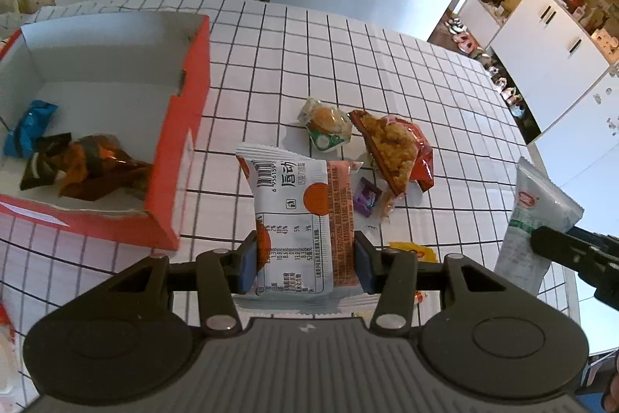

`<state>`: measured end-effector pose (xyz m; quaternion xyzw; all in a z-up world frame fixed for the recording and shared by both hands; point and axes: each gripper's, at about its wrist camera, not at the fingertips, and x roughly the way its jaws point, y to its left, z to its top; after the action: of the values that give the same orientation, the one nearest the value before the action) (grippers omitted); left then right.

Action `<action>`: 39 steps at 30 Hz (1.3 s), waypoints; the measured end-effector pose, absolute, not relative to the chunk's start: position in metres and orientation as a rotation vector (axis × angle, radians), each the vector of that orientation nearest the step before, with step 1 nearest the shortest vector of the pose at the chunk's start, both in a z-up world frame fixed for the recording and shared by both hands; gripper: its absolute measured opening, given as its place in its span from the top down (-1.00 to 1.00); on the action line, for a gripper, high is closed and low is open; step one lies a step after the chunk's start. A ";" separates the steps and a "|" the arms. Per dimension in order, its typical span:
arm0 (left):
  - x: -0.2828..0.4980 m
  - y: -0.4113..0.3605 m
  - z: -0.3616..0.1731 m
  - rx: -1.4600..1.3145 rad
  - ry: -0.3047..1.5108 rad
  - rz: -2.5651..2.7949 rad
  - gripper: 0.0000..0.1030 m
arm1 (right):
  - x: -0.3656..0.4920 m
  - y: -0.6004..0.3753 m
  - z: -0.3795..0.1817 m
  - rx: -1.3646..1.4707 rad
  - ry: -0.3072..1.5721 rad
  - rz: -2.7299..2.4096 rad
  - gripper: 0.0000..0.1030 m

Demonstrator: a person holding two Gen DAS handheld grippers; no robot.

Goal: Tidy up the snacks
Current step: 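Carry the white bread packet and clear bag over the red box with both tools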

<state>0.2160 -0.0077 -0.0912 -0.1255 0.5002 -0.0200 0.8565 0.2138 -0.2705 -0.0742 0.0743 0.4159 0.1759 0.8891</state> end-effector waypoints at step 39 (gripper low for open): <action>0.189 0.198 -0.036 -0.269 0.941 0.089 0.06 | 0.211 -0.028 -0.010 -0.055 0.756 0.646 0.33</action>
<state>0.1889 0.1981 -0.0362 -0.1290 0.4518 0.0430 0.8817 0.2106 -0.0283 -0.0104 -0.0262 0.3625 0.3096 0.8786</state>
